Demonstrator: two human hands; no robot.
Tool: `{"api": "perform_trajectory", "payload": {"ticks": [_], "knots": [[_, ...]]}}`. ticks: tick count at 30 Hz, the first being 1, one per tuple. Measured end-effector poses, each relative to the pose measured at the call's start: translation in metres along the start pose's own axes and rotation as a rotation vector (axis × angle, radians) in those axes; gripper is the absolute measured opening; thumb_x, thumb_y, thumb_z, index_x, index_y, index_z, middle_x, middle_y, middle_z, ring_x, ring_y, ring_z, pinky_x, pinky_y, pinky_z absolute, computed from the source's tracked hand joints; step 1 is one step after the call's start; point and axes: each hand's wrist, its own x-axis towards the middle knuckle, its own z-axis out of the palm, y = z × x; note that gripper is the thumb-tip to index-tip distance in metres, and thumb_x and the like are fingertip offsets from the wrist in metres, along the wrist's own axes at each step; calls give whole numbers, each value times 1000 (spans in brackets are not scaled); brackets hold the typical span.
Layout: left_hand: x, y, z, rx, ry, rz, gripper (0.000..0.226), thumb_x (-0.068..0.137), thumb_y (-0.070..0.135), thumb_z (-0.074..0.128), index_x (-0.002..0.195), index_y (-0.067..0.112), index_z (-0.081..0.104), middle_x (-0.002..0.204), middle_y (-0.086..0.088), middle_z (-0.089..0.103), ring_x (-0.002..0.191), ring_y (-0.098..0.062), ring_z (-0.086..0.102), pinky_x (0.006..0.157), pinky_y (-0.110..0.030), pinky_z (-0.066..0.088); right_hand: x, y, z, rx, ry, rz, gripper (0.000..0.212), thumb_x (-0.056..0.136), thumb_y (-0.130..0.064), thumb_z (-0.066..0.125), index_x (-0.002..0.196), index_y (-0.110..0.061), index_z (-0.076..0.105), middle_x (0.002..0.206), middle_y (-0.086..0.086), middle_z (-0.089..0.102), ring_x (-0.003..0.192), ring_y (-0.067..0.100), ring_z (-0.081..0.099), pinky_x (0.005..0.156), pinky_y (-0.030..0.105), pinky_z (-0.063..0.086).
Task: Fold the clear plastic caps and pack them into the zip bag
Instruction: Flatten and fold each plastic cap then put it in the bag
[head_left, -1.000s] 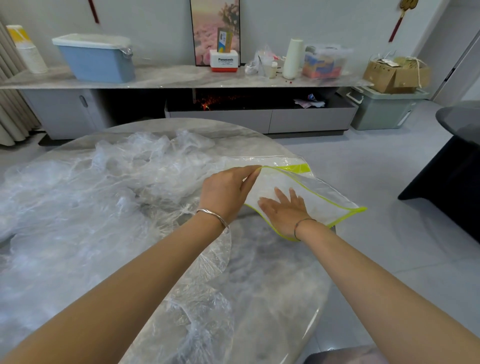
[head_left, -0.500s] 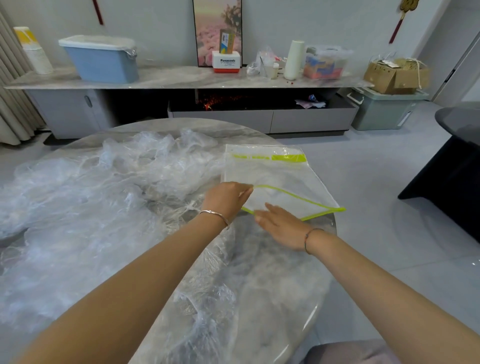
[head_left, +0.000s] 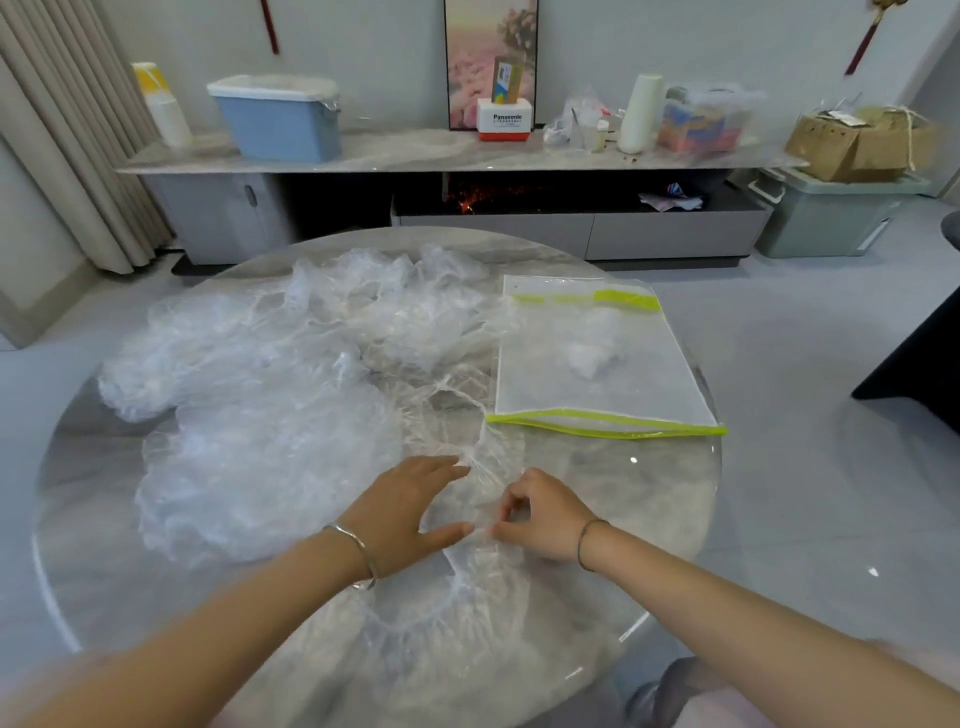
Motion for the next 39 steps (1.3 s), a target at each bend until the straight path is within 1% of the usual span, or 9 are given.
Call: {"api": "perform_trajectory", "payload": {"ticks": [6,10,12,20,23,25,31,36,39], "knots": [[9,-7,4,34,-26,-81,105,62,90,5,148,31,17,154,8,22,142,-15,15,114,-27,10,10,17,-31,221,212,46,26,79,-11,71,64,-21,54,65,2,61,62,15,55,62,26,43],[14,-10,12,171,-98,-40,104,59,84,-12,147,38,19,156,7,15,145,-16,6,116,-30,0,9,34,-36,55,366,37,11,84,-16,66,91,-19,58,97,1,61,92,20,57,83,32,44],[16,-9,16,324,-130,-38,103,58,79,-15,146,39,20,157,5,11,145,-18,1,115,-33,-7,4,34,-32,-104,385,-65,28,87,-23,64,112,-15,57,116,2,56,109,19,51,95,34,40],[9,-4,-1,720,-104,-150,62,99,51,17,132,8,47,158,-9,7,145,-26,-11,116,-42,-13,-34,18,12,-421,-49,-586,60,80,-65,48,127,-28,53,139,-6,47,127,13,40,107,23,20],[1,-9,-1,610,83,-42,52,98,43,23,118,14,61,150,-10,33,143,-28,18,117,-43,4,-35,29,19,-549,-118,-610,69,78,-70,47,132,-28,46,145,-4,41,131,15,37,108,28,25],[-4,-14,2,434,191,109,46,90,42,28,105,24,67,133,-2,56,132,-25,43,114,-43,19,-34,32,22,-579,-4,-662,49,82,-56,49,122,-27,54,133,-5,53,120,13,49,99,28,42],[-18,-15,4,75,-116,38,100,56,93,31,138,37,39,144,19,37,141,-4,14,117,-25,3,-25,38,14,-244,223,-542,33,83,-31,43,97,-20,71,107,-9,67,102,7,54,94,29,41],[-16,-26,14,117,-104,83,81,67,72,23,137,36,43,145,16,38,141,-11,20,111,-20,-3,-23,45,6,25,328,-287,26,85,-37,50,101,-26,67,103,-20,61,102,3,55,97,37,43],[-12,-23,15,99,-29,53,70,78,57,16,130,30,54,137,10,51,134,-14,35,110,-19,12,-29,41,6,-153,205,-438,50,78,-31,55,128,-36,47,123,-24,45,115,-9,37,108,24,24]]}}
